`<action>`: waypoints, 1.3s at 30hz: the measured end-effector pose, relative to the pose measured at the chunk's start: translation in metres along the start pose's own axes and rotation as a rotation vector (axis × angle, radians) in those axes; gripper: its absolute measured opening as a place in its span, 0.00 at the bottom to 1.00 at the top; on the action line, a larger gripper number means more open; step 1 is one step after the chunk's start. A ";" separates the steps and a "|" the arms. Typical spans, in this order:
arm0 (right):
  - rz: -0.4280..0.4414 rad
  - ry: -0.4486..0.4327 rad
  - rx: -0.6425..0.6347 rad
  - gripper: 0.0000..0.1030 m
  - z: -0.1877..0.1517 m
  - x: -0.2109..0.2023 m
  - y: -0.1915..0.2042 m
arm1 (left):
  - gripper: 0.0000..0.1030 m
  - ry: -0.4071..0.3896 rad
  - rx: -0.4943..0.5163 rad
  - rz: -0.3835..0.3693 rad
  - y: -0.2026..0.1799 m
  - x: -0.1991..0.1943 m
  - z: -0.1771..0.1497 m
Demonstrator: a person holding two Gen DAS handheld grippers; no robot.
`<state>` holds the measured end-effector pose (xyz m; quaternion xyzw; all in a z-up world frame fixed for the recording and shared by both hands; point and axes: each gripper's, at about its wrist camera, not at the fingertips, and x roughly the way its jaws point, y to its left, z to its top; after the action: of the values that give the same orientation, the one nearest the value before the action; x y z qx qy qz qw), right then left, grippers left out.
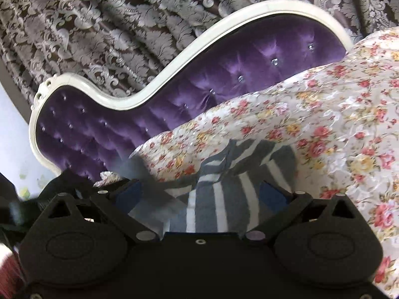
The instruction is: Fold small clothes
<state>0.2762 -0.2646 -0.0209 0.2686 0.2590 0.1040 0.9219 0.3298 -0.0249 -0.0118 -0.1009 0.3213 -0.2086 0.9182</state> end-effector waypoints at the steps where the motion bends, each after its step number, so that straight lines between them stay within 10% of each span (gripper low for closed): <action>1: -0.005 -0.005 -0.002 0.98 0.001 0.000 0.000 | 0.55 0.006 0.005 0.001 -0.002 0.003 -0.003; 11: -0.022 0.007 -0.006 0.98 -0.001 0.004 0.000 | 0.70 0.020 0.040 0.100 -0.011 -0.021 -0.017; 22: -0.055 0.059 -0.058 0.98 -0.015 0.017 0.002 | 0.71 0.145 0.057 0.299 0.019 -0.051 -0.071; 39: -0.069 0.107 -0.101 0.98 -0.027 0.029 0.006 | 0.71 0.134 0.016 0.451 0.044 -0.080 -0.113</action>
<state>0.2858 -0.2386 -0.0489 0.2068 0.3113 0.0992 0.9222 0.2162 0.0446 -0.0693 -0.0052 0.3943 -0.0071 0.9189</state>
